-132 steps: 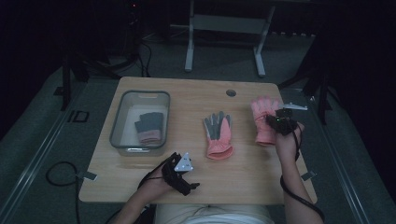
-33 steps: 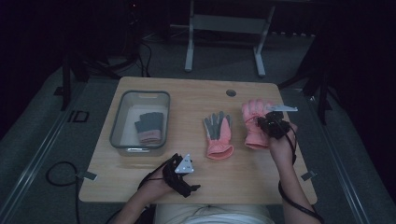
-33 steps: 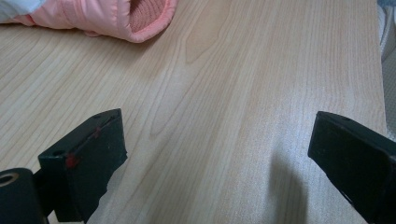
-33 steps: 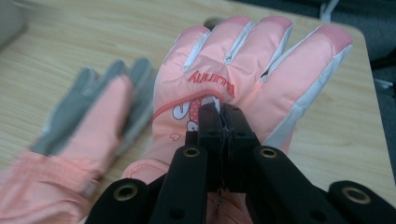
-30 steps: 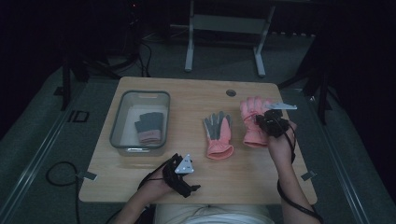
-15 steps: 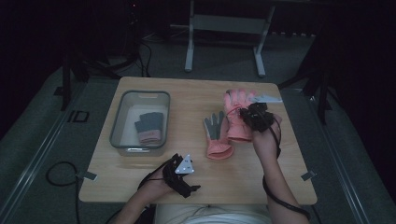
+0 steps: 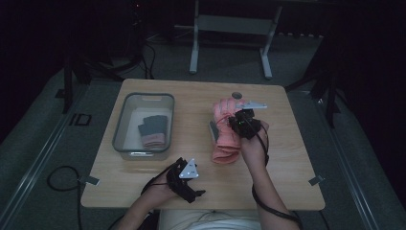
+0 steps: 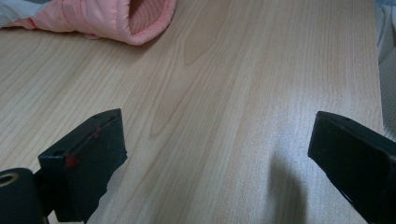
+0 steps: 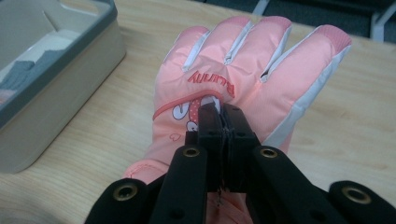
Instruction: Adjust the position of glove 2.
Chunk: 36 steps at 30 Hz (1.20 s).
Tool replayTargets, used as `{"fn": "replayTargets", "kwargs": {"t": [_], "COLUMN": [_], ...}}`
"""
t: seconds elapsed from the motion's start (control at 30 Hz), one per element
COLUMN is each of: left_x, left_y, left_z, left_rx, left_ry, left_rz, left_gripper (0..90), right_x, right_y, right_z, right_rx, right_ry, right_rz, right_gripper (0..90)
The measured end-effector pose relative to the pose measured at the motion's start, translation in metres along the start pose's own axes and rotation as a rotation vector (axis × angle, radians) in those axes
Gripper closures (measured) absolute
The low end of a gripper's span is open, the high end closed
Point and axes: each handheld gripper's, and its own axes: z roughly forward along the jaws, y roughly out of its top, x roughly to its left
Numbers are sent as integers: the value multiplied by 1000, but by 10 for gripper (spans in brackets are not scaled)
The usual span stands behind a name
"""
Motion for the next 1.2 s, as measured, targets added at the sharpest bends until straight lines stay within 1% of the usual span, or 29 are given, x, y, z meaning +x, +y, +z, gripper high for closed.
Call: {"fn": "replayTargets", "kwargs": {"t": [0.07, 0.23, 0.47, 0.53, 0.67, 0.8, 0.9, 0.97, 1.0, 1.03, 1.07, 1.1, 1.13, 1.17, 1.2], "left_x": [0, -1, -1, -1, -1, -1, -1, -1, -2, -1, -1, 0, 1, 2, 3], "left_y": [0, 1, 1, 1, 1, 1, 2, 2, 2, 3, 3, 3, 4, 5, 7], "left_z": [0, 0, 1, 1, 1, 1, 2, 2, 2, 1, 0, -1, -2, -4, -6], "left_rx": [0, 3, 1, -1, -1, -3, -4, 0, -8, -14, -29, -37, -51, -62, -80], "left_ry": [-1, -2, -2, 0, -1, -3, -5, 2, 14, 18, 25, 29, 31, 31, 31], "left_rz": [4, 10, 4, 2, -1, 0, -5, -8, -16, -25, -46, -56, -72, -83, -106], "left_gripper": [38, 38, 38, 38, 38, 38, 38, 38, 38, 37, 36, 33, 33, 32, 32], "right_x": [2, 5, 2, 2, 2, 4, 2, 0, 0, -1, -2, -3, -3, -3, -3], "right_y": [-5, -14, -23, -23, -26, -33, -34, -33, -33, -31, -30, -28, -27, -25, -23], "right_z": [4, 20, 42, 47, 57, 66, 67, 66, 65, 62, 60, 55, 53, 50, 47], "right_rx": [13, 54, 101, 113, 122, 135, 136, 132, 127, 117, 106, 89, 79, 70, 61], "right_ry": [0, -25, -33, -24, -23, -13, 2, 16, 23, 36, 42, 60, 74, 76, 68], "right_rz": [11, 3, 0, 5, 8, 6, 2, 1, 1, 1, -3, -11, -26, -56, -80], "right_gripper": [878, 878, 875, 874, 870, 866, 856, 833, 816, 792, 768, 722, 707, 695, 685]}}
